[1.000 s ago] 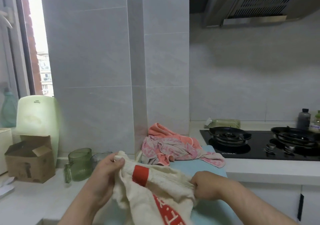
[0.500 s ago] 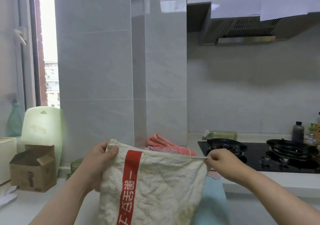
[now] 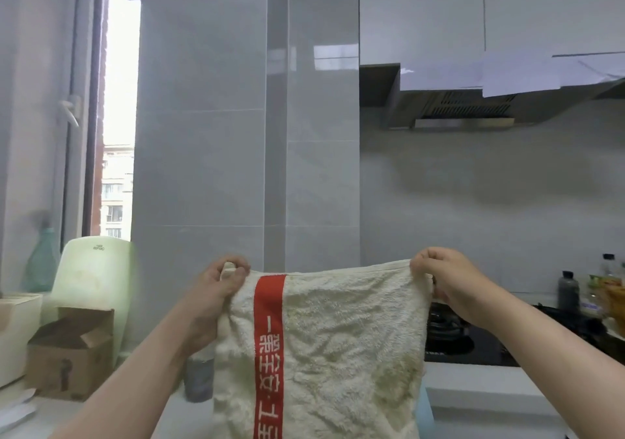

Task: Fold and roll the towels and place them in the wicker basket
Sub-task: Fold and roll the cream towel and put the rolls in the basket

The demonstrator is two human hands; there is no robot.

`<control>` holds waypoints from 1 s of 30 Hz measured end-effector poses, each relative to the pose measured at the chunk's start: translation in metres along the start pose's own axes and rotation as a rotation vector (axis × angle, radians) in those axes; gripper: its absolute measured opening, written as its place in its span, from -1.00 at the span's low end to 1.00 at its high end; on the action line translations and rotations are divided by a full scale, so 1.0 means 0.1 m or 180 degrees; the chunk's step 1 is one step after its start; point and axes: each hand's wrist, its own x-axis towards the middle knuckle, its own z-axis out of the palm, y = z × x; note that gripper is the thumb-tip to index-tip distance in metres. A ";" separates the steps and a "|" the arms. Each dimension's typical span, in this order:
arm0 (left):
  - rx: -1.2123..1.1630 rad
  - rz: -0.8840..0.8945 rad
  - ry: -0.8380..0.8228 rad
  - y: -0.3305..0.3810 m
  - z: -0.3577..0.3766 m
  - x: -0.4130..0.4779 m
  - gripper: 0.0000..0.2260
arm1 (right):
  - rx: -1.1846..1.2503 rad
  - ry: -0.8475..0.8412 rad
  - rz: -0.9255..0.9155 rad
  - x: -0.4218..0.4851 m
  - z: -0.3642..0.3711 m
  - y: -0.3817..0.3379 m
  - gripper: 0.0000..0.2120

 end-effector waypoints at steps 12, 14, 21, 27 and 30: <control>0.0448 0.0325 0.0299 0.34 -0.04 -0.13 -0.90 | -0.0187 0.0149 -0.0278 -0.25 -0.12 -0.28 -0.85; 0.0748 0.0467 0.0404 0.37 -0.06 -0.15 -0.90 | -0.0256 0.0204 -0.0353 -0.29 -0.14 -0.30 -0.87; 0.1335 0.0798 0.0555 0.48 -0.01 -0.17 -0.87 | -0.0393 0.0376 -0.0420 -0.41 -0.20 -0.36 -0.91; 0.0696 0.0672 0.0299 0.48 -0.01 -0.17 -0.91 | -0.0019 0.0630 -0.0437 -0.43 -0.26 -0.36 -0.89; 0.0766 0.0673 0.0362 0.45 -0.02 -0.14 -0.90 | -0.0042 0.0707 -0.0463 -0.43 -0.28 -0.35 -0.96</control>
